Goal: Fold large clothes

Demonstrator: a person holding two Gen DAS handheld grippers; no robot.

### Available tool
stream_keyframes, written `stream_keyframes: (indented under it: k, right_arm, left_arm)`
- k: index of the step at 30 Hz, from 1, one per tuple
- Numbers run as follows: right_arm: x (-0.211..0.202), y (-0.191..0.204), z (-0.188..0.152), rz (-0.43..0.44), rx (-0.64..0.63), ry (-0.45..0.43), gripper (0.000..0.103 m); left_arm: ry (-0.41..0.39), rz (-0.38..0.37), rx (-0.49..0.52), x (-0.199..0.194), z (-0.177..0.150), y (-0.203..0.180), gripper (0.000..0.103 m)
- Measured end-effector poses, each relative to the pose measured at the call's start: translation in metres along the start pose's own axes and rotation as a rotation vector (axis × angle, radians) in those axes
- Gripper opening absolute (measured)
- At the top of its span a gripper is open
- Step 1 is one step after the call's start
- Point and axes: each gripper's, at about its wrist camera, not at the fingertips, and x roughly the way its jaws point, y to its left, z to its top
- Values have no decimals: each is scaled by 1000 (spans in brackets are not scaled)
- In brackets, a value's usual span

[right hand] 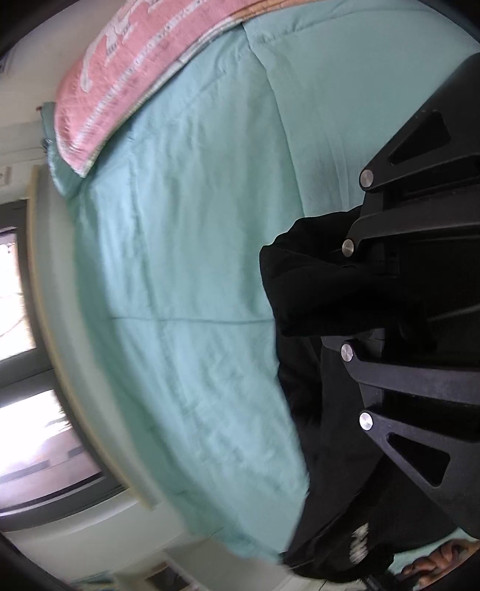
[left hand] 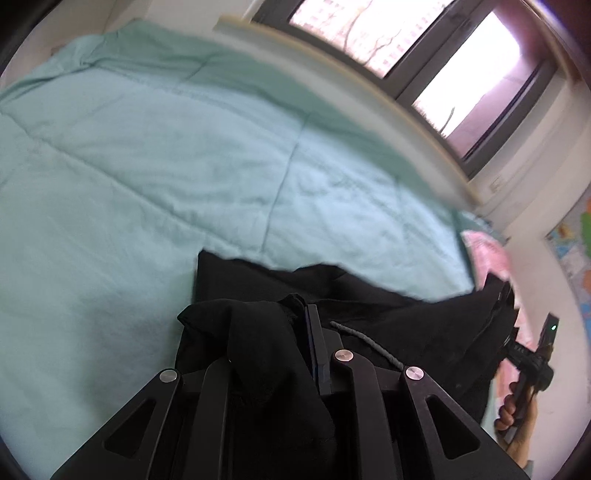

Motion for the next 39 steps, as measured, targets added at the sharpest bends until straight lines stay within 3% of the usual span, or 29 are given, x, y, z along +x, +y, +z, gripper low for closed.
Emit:
stream_keyframes:
  k: [6, 12, 14, 17, 19, 21, 22, 24, 26, 29, 31, 36, 39]
  right_arm:
    - [72, 11, -19, -102, -75, 122, 15]
    - [91, 17, -28, -156, -100, 111, 15]
    - [91, 14, -29, -145, -89, 113, 17]
    - [77, 8, -26, -63, -51, 128, 22]
    - [56, -5, -22, 27, 7, 144, 30]
    - [30, -20, -20, 120, 66, 125, 53]
    - [16, -27, -19, 168, 87, 110, 57]
    - [-17, -44, -17, 257, 120, 70, 79]
    - [-48, -56, -16, 286, 125, 13, 82]
    - [-71, -59, -14, 261, 83, -33, 84]
    - [-70, -48, -11, 186, 16, -39, 84]
    - [-45, -17, -2, 98, -125, -47, 84]
    - [-19, -12, 8, 83, -162, -36, 84]
  left_arm:
    - [71, 93, 35, 47, -13, 7, 17]
    - [69, 143, 73, 62, -20, 6, 17]
    - [71, 138, 72, 61, -20, 6, 17]
    - [88, 56, 46, 49, -17, 14, 19]
    - [102, -35, 16, 28, -15, 22, 24]
    - [87, -133, 0, 2, -14, 29, 39]
    - [83, -180, -3, -11, -13, 32, 44]
    - [72, -256, -1, -41, -13, 40, 63]
    - [22, -281, 19, -71, -15, 45, 80]
    - [-55, -272, 66, -106, -15, 47, 81]
    - [-66, -227, 85, -108, -12, 41, 81]
    - [-27, -97, 103, -71, 6, 30, 81]
    - [2, -79, 65, -45, 22, 37, 81]
